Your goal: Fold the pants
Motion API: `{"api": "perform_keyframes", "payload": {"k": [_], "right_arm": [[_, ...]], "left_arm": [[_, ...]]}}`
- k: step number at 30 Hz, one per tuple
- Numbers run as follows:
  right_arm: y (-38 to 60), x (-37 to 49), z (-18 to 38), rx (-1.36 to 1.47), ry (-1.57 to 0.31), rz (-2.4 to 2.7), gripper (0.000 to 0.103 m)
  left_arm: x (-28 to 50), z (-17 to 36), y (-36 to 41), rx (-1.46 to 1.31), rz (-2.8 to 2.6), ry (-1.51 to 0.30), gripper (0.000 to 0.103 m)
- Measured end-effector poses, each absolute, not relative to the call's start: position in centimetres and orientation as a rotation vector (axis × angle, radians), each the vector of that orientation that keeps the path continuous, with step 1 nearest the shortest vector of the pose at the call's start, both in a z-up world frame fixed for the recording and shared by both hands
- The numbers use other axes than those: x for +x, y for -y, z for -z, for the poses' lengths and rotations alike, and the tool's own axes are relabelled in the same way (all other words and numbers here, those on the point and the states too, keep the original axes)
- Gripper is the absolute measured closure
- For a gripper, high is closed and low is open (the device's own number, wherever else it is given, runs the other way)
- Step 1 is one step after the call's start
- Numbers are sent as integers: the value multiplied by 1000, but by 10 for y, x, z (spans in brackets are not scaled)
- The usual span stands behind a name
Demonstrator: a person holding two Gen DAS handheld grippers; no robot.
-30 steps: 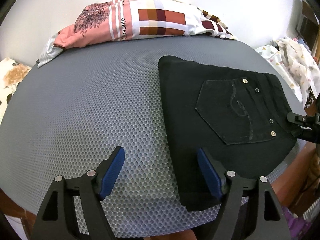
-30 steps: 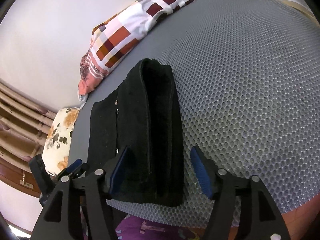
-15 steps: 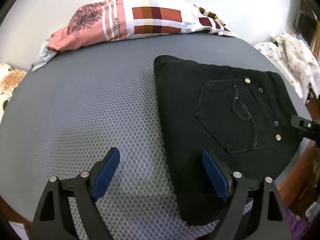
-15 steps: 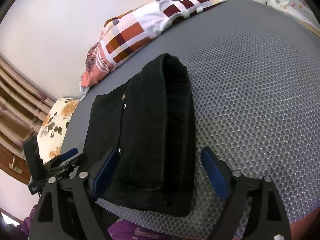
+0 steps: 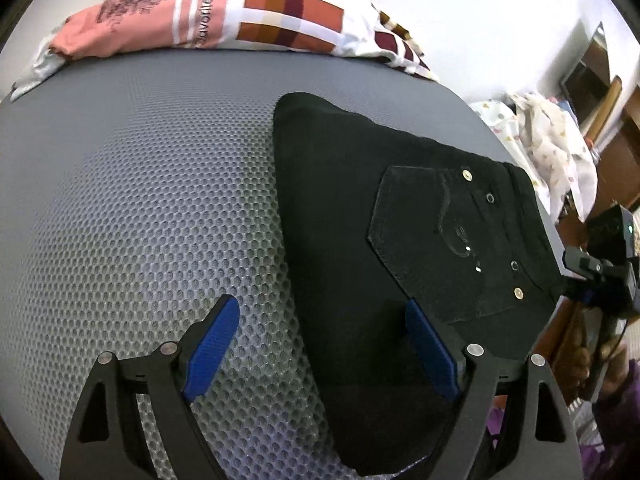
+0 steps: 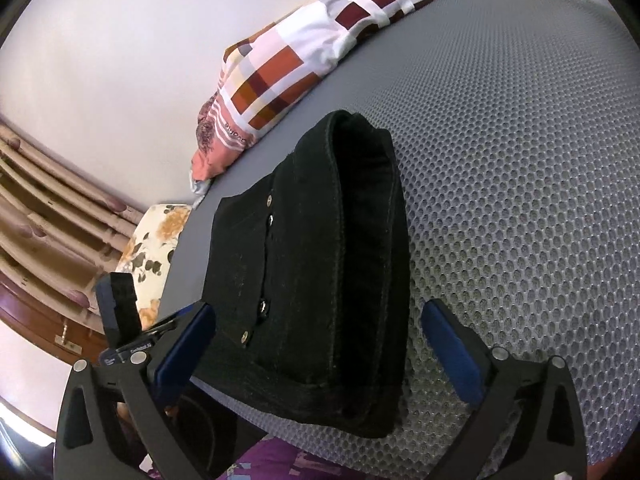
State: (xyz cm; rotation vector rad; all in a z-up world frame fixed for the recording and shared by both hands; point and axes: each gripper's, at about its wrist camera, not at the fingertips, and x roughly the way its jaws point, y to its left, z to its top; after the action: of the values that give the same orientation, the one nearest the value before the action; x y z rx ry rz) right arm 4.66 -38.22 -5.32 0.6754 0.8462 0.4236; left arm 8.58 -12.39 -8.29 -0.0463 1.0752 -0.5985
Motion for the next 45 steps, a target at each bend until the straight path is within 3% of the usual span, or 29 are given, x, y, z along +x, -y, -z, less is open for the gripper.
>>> {"api": "perform_keyframes", "payload": {"k": [13, 19, 22, 24, 29, 38, 41, 45], "right_arm": [[399, 67, 55, 748, -1006, -541, 1], [394, 86, 52, 669, -1028, -573, 5], [390, 94, 50, 628, -1034, -578, 24], [387, 100, 54, 621, -1085, -574, 66], [393, 105, 58, 635, -1118, -614, 68], [395, 118, 63, 731, -1139, -679, 48], [383, 118, 61, 718, -1117, -705, 48], [379, 115, 61, 670, -1115, -696, 58]], "left_arm": [[115, 83, 132, -173, 847, -1167, 18], [116, 82, 139, -148, 840, -1170, 18], [121, 83, 142, -157, 851, -1178, 18], [124, 82, 143, -157, 865, -1183, 18], [122, 83, 142, -162, 907, -1184, 18], [128, 80, 139, -165, 940, -1202, 18], [130, 81, 141, -202, 926, -1190, 18], [126, 80, 150, -150, 889, -1156, 21]]}}
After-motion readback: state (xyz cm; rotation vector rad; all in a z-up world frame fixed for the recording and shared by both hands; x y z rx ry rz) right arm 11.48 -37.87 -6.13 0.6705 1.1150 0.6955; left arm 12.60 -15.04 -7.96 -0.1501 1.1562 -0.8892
